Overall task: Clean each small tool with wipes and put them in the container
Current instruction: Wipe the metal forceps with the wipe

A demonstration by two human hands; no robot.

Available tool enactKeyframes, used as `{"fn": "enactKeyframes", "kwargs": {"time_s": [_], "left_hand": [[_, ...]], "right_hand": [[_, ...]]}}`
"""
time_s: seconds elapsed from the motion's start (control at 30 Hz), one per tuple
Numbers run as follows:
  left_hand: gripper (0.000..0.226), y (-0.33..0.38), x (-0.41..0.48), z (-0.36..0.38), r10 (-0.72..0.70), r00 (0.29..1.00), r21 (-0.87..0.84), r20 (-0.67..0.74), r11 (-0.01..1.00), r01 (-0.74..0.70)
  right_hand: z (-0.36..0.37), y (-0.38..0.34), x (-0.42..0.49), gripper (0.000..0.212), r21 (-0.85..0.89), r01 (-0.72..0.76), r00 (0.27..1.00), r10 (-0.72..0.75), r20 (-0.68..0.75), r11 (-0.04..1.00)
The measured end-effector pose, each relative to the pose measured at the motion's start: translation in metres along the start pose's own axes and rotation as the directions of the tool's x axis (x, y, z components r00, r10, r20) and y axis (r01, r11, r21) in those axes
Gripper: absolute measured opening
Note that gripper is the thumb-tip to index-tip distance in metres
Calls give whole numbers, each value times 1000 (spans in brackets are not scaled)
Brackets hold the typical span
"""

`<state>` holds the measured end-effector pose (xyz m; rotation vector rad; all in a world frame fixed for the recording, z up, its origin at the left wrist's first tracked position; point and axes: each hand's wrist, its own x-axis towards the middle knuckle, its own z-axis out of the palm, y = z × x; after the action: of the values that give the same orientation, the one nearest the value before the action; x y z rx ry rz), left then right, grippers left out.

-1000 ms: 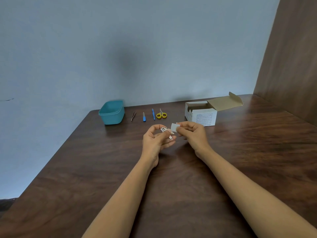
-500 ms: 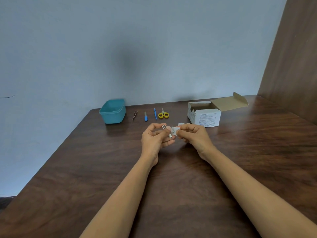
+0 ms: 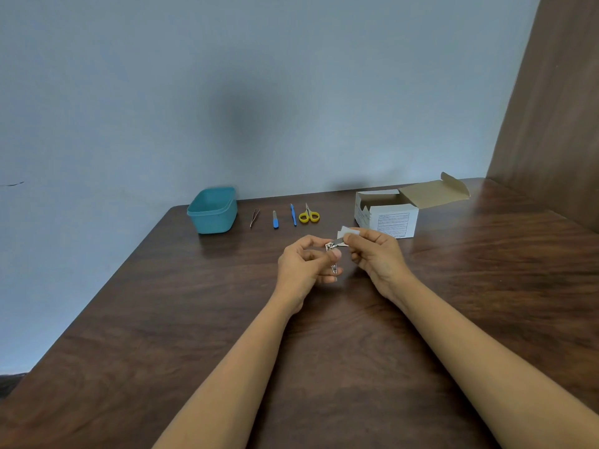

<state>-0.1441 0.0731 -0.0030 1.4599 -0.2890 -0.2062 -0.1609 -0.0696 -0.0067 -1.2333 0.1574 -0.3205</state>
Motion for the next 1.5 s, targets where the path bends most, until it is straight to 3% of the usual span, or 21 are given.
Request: {"fn": "enactKeyframes", "kwargs": {"time_s": [0.1, 0.43, 0.67, 0.9, 1.07, 1.13, 1.23, 1.37, 1.5], "left_hand": [[16, -1, 0, 1, 15, 1000, 16, -3, 1000, -15], [26, -8, 3, 2, 98, 992, 112, -78, 990, -89], [23, -9, 5, 1, 90, 983, 91, -162, 993, -76], [23, -14, 5, 1, 228, 970, 290, -84, 937, -195], [23, -16, 4, 3, 323, 946, 432, 5, 853, -293], [21, -17, 5, 3, 352, 935, 481, 34, 814, -324], [19, -18, 4, 4, 351, 936, 477, 39, 816, -326], [16, -11, 3, 3, 239, 971, 361, -23, 907, -215], [15, -10, 5, -1, 147, 989, 272, 12, 951, -145]], "right_hand": [[2, 0, -1, 6, 77, -47, 998, 49, -27, 996], [8, -2, -7, 5, 48, -87, 996, 87, -1, 995], [4, -4, -7, 24, -25, -42, 992, 44, 115, 999], [4, 2, -7, 12, -27, -4, 999, 5, 42, 1000], [5, 6, -4, 6, 123, -23, 999, 26, -23, 992], [4, 6, -4, 8, 93, -26, 1000, 26, -5, 995], [5, 6, -6, 27, -2, 28, 997, -28, 72, 1000], [2, 6, -4, 16, -151, 168, 979, -147, 139, 974], [-2, 7, -4, 13, -249, 276, 949, -221, 227, 928]]}}
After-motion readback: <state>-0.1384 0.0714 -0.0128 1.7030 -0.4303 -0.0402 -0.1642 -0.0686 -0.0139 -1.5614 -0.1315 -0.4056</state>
